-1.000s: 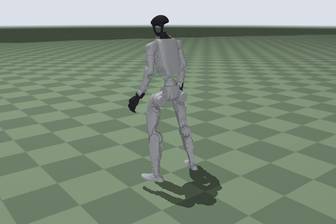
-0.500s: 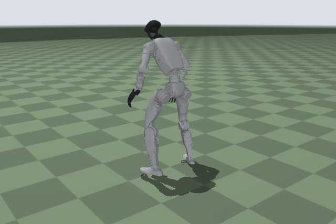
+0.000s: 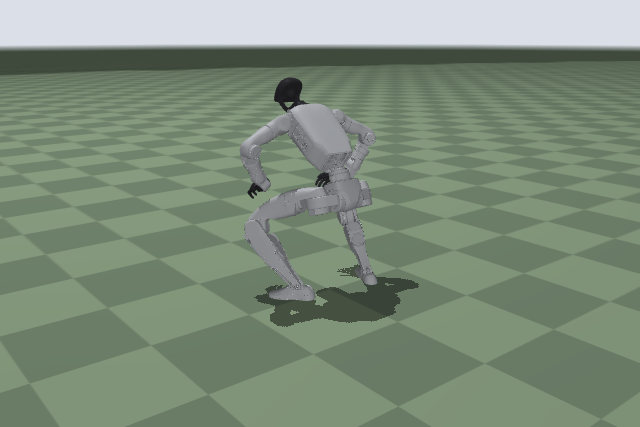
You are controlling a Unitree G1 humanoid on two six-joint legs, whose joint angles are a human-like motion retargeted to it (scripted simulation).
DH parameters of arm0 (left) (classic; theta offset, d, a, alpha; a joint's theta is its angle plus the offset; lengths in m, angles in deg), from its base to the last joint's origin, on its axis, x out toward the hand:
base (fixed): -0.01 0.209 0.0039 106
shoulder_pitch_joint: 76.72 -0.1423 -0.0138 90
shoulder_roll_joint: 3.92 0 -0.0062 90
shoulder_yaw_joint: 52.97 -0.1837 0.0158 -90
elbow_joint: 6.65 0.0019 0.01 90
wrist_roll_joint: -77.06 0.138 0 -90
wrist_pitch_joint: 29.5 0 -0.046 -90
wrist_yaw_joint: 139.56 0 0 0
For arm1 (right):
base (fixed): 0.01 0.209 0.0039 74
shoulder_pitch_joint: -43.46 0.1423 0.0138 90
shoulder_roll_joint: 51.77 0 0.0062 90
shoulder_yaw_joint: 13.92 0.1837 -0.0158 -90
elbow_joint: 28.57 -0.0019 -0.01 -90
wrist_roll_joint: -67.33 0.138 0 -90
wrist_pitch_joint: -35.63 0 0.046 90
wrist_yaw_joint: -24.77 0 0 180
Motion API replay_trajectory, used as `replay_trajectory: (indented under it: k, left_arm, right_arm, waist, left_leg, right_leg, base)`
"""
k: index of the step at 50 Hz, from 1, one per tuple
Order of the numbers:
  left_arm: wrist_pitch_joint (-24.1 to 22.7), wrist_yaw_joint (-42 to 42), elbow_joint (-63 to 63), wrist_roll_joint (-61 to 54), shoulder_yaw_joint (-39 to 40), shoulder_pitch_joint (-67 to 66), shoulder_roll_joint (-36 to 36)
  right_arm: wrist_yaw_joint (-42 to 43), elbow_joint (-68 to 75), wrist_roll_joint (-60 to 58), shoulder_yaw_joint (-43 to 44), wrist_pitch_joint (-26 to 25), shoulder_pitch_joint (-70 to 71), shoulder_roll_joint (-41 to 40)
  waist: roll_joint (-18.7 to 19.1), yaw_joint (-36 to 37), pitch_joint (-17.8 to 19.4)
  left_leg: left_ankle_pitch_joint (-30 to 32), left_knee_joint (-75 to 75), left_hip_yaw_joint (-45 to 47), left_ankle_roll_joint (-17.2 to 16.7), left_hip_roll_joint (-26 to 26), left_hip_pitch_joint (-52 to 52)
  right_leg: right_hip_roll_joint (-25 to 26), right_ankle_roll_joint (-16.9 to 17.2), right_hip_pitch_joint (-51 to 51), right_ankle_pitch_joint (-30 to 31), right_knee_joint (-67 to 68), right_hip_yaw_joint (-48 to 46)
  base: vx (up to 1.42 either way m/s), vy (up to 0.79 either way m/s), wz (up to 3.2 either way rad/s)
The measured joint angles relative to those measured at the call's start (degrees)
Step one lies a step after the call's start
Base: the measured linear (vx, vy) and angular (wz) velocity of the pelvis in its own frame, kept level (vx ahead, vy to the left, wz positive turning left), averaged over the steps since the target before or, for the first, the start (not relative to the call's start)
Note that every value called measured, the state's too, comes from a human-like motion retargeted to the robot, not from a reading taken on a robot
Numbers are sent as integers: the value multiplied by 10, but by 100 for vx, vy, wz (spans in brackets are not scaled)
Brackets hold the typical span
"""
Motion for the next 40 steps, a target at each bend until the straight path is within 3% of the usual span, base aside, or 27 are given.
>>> replay_trajectory:
  k: [3, 5, 6, 10, 15, 18, 26, 32, 40]
  left_arm:
    - [2, 40, -51, 13, 36, -34, 32]
    - [43, 29, -87, 30, 88, -77, 53]
    - [29, 36, -96, 21, 117, -101, 61]
    - [23, 23, -112, -15, 298, -231, 77]
    - [16, -14, -76, -129, 525, -368, 74]
    - [9, -33, -28, -201, 589, -411, 98]
    - [-5, -118, 101, -336, 587, -425, 168]
    - [4, -170, 169, -312, 556, -399, 207]
    - [-1, -189, 168, -288, 507, -367, 235]
  right_arm:
    - [27, -48, -22, 38, -5, -41, 34]
    - [-22, -130, -29, 86, -14, -90, 112]
    - [-13, -120, -35, 105, -16, -106, 95]
    - [-49, -125, -19, 230, -3, -196, 100]
    - [-95, -73, 130, 406, 12, -274, 108]
    - [-102, -2, 223, 465, 10, -277, 122]
    - [-145, 171, 321, 469, -1, -212, 189]
    - [-238, 218, 278, 428, -16, -167, 243]
    - [-278, 234, 208, 375, -33, -132, 279]
  waist:
    - [4, 10, 0]
    - [12, 6, 0]
    - [3, 11, 0]
    - [-1, 20, 0]
    - [10, 28, 0]
    - [20, 36, 0]
    - [36, 50, 0]
    - [37, 46, 0]
    - [38, 63, 0]
  left_leg:
    - [-15, 78, -20, 10, 21, -49]
    - [-26, 126, -24, 19, 30, -56]
    - [-32, 147, -30, 14, 34, -56]
    - [-51, 237, -70, 4, 42, -56]
    - [-77, 330, -124, -5, 42, -56]
    - [-90, 372, -151, -1, 42, -56]
    - [-104, 436, -200, 20, 38, -56]
    - [-104, 449, -198, 39, 49, -56]
    - [-105, 449, -215, 42, 54, -56]
  right_leg:
    - [8, 2, -63, 0, 75, 40]
    - [12, 6, -92, 0, 126, 80]
    - [17, 12, -98, 0, 147, 93]
    - [33, 37, -103, 0, 232, 143]
    - [59, 69, -104, 0, 317, 193]
    - [71, 78, -104, 0, 350, 213]
    - [89, 70, -104, 0, 396, 244]
    - [100, 64, -104, 0, 400, 255]
    - [126, 47, -104, 0, 408, 252]
  base:
    - [3, 6, -43]
    - [6, 4, -24]
    - [7, 4, -29]
    - [8, 5, -25]
    - [6, 5, -25]
    - [-1, 6, -24]
    - [-6, 5, -17]
    - [-8, 3, -9]
    - [-13, -3, -16]
